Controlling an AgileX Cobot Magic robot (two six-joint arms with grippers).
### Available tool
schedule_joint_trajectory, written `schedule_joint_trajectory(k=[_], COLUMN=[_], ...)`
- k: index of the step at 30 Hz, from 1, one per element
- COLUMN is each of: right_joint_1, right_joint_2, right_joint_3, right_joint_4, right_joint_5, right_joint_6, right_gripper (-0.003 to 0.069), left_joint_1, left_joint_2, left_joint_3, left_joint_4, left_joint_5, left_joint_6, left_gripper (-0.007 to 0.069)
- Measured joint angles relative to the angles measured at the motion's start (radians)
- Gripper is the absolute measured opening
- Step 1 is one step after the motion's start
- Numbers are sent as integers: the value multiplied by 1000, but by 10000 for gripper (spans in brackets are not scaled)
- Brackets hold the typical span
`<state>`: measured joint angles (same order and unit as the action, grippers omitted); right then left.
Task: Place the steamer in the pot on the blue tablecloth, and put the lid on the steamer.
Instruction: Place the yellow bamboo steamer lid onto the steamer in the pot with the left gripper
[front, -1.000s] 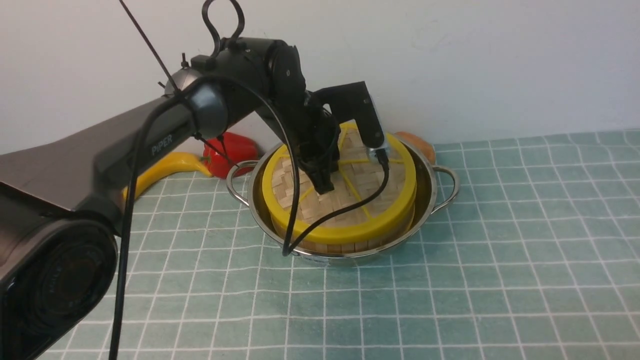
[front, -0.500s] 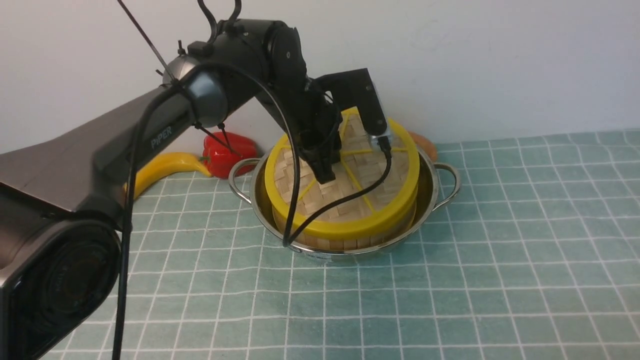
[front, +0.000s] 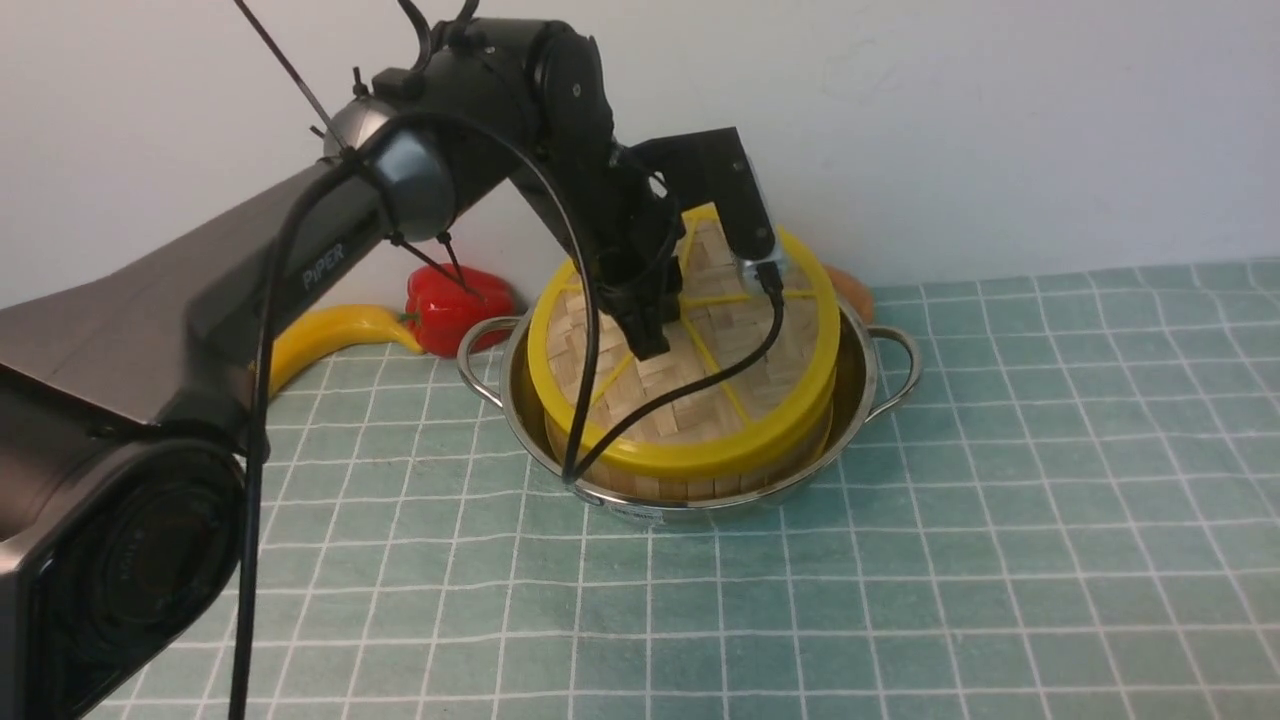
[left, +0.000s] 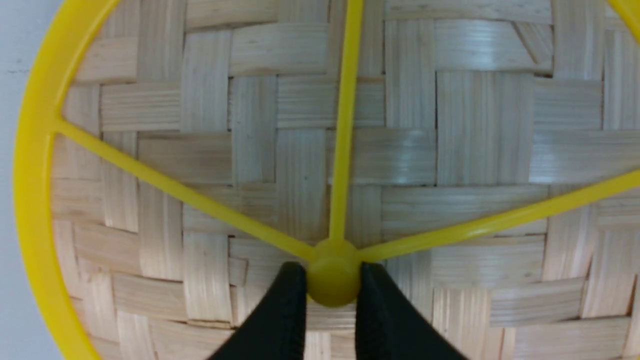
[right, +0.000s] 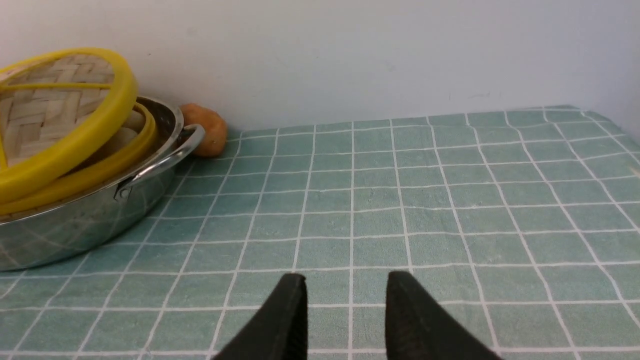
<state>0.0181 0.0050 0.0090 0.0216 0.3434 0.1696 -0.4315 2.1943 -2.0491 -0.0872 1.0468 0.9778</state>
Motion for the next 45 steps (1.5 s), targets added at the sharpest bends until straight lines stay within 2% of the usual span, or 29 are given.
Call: schedule_joint_trajectory(k=[13, 45], right_joint_1=[0, 0], right_joint_2=[0, 0], right_joint_3=[0, 0], right_joint_4=[0, 0], right_joint_5=[0, 0], right_joint_6=[0, 0], right_gripper=[243, 243], left_joint_1=[0, 0], left_joint_2=[10, 47], left_joint_3=[-31, -31], left_joint_4=[-3, 0], left_joint_5=[29, -25], left_joint_6=[1, 9], left_gripper=[116, 116])
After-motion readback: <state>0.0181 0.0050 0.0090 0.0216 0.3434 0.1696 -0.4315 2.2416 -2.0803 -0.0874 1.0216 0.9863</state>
